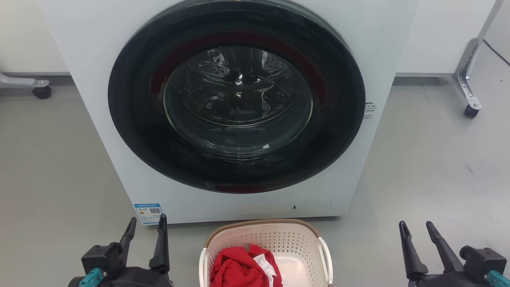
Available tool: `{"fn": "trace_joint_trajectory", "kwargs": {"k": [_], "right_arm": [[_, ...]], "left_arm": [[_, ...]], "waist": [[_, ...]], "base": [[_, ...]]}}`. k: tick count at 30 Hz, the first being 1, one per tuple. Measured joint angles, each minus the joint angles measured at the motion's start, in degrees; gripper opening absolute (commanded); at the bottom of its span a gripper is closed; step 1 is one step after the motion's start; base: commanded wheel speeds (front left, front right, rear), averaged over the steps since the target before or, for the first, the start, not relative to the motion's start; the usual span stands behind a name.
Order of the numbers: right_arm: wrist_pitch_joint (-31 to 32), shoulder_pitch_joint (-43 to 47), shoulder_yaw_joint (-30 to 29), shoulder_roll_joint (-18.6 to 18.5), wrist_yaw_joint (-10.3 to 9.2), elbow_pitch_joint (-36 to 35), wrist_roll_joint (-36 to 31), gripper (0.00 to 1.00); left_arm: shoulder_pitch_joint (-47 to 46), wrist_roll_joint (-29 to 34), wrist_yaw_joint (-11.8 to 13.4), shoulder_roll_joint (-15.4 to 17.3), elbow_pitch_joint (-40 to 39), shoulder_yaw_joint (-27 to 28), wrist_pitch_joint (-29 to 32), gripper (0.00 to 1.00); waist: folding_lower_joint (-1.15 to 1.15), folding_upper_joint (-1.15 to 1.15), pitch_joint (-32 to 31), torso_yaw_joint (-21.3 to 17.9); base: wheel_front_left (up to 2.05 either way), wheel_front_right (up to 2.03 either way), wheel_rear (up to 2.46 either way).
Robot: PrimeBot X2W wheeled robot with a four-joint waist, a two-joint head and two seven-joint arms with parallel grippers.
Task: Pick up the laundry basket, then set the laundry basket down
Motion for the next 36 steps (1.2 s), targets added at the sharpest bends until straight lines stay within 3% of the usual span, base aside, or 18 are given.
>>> {"fn": "trace_joint_trajectory", "kwargs": {"k": [11,36], "right_arm": [[-2.1,-0.1,1.9,-0.9,-0.52,1.4,-7.2,1.00],[-2.1,-0.2,1.3,-0.9,-0.92,2.7,-7.5,1.00]], "left_arm": [[0.0,7.7,1.5,0.2,1.3,-1.7,-2.1,1.00],[-0.1,8.8,2.0,-0.2,3.1,-1.3,-2.1,1.00]], "waist": [[0.00,0.00,0.0,0.0],[0.00,0.00,0.5,0.0]], "base": [[0.00,0.00,0.00],[0.00,0.00,0.00]]}}
